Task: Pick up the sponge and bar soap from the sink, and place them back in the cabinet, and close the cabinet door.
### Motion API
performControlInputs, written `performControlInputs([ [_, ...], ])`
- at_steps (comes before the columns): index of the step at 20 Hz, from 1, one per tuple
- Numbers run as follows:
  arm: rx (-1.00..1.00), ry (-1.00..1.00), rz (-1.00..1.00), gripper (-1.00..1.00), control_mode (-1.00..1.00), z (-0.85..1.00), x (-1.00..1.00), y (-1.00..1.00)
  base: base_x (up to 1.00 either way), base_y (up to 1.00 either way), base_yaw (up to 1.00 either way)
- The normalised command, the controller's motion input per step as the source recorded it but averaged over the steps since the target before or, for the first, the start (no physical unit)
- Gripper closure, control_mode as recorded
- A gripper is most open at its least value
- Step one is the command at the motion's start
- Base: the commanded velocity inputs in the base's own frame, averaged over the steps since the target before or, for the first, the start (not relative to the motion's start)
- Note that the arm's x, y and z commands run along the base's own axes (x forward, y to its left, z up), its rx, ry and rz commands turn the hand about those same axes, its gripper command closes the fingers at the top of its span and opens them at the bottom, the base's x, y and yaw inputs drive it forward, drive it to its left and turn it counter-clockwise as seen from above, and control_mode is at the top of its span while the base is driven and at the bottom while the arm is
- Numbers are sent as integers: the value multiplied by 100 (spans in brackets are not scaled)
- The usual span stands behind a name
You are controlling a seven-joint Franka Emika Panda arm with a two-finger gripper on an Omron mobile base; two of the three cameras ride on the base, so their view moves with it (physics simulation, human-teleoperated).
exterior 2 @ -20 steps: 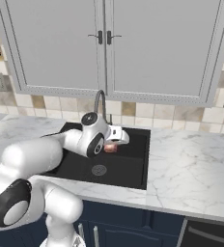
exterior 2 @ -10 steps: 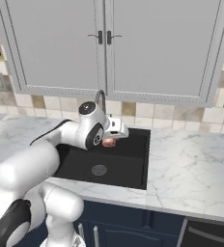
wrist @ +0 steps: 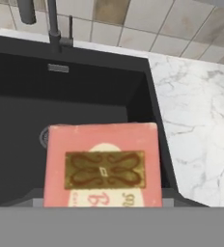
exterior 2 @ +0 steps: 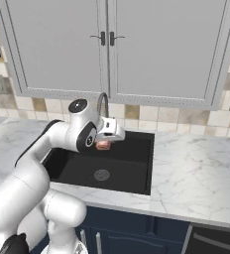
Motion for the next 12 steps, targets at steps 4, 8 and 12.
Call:
performControlInputs([
  [4,3,0,0,100,-100,22,-54,38,0,0,0],
  [8,5,0,0,100,-100,26,-46,46,0,0,0],
  [12,7,1,0,100,-100,33,-38,40,0,0,0],
])
